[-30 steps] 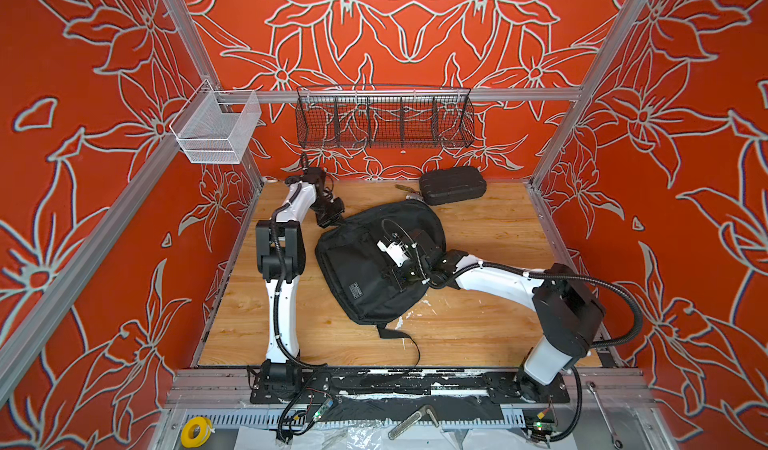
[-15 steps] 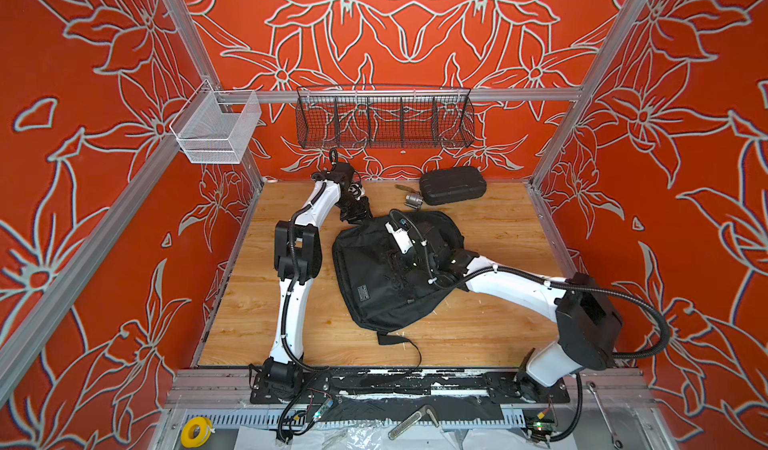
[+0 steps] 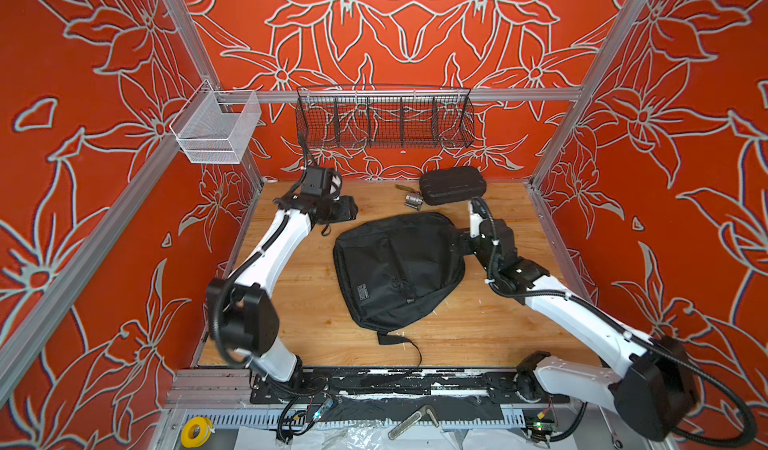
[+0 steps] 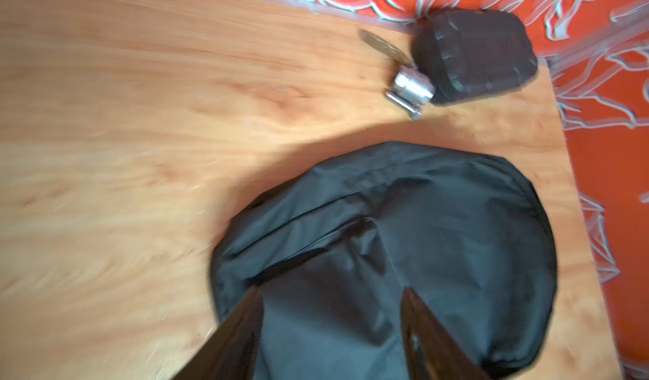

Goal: Pack the student bag

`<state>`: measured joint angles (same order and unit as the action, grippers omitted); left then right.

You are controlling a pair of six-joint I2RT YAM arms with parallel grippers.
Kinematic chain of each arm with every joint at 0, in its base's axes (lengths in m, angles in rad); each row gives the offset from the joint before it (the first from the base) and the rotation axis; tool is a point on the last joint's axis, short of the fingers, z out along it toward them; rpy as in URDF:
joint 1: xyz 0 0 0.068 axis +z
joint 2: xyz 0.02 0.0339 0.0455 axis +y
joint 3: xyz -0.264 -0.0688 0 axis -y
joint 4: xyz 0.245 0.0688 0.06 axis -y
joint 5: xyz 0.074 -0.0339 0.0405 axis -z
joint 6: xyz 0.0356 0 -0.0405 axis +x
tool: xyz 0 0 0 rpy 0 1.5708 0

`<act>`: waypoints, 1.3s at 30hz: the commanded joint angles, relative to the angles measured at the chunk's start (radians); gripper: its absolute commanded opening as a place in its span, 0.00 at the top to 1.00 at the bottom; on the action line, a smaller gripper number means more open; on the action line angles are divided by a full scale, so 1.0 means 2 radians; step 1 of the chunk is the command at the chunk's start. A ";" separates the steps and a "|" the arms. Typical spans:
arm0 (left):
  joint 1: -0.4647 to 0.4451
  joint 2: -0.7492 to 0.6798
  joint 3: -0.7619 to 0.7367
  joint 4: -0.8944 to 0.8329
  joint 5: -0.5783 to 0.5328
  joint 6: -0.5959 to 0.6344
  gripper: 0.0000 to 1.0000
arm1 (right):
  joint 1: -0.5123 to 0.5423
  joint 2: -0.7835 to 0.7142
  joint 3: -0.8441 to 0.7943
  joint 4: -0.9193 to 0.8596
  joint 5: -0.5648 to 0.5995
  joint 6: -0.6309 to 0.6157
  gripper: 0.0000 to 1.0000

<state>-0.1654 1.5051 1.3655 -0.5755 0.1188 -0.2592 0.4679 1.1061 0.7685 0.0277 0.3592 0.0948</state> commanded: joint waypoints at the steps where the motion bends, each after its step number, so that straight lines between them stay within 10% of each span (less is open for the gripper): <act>1: -0.001 -0.057 -0.122 0.084 -0.146 0.000 0.32 | -0.032 -0.039 -0.049 0.016 0.064 -0.045 0.03; 7: 0.000 -0.203 -0.325 0.161 -0.320 0.005 0.19 | -0.146 -0.031 -0.143 0.096 0.016 -0.028 0.03; 15: 0.008 -0.223 -0.462 0.309 -0.329 0.002 0.16 | -0.185 0.091 -0.180 0.250 -0.012 -0.030 0.03; 25: 0.018 -0.193 -0.502 0.474 -0.266 0.086 0.16 | -0.204 0.162 -0.237 0.431 -0.105 -0.052 0.03; 39: 0.053 -0.107 -0.483 0.526 -0.173 0.125 0.08 | -0.203 0.152 -0.222 0.382 -0.139 -0.064 0.03</act>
<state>-0.0883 1.2800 0.3927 0.4198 -0.3145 -0.0376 0.0666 1.4166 0.3187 0.7742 0.1116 -0.0071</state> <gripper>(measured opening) 0.916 0.973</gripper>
